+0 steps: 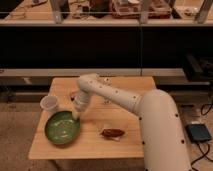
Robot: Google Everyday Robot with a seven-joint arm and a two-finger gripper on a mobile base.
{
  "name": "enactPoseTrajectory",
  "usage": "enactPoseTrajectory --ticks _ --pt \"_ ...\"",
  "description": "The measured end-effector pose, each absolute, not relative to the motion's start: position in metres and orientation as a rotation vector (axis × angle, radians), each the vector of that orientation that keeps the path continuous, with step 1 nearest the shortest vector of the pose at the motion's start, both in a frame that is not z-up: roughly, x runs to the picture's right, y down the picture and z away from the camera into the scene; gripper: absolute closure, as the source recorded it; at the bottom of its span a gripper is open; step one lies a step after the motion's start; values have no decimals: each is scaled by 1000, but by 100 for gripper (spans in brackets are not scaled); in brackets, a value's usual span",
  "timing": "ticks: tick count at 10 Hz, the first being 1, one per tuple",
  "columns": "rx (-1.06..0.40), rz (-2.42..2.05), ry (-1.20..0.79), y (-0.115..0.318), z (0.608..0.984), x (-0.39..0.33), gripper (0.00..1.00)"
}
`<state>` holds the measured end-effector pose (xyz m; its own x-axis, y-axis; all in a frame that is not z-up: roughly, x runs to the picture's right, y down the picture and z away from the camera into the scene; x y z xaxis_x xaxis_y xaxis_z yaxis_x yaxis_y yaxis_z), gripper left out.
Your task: Drag the ceramic bowl in a circle
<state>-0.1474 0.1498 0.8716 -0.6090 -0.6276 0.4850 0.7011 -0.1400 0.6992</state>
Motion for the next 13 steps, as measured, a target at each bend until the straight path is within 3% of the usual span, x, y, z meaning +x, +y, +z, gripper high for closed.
enactPoseTrajectory --ticks 4,7,13 --pt "-180 -1807 -1105 153 860 -67 100" --pt "-211 -1830 -1117 182 835 -54 100" --pt "-187 -1980 -1242 237 800 -126 100"
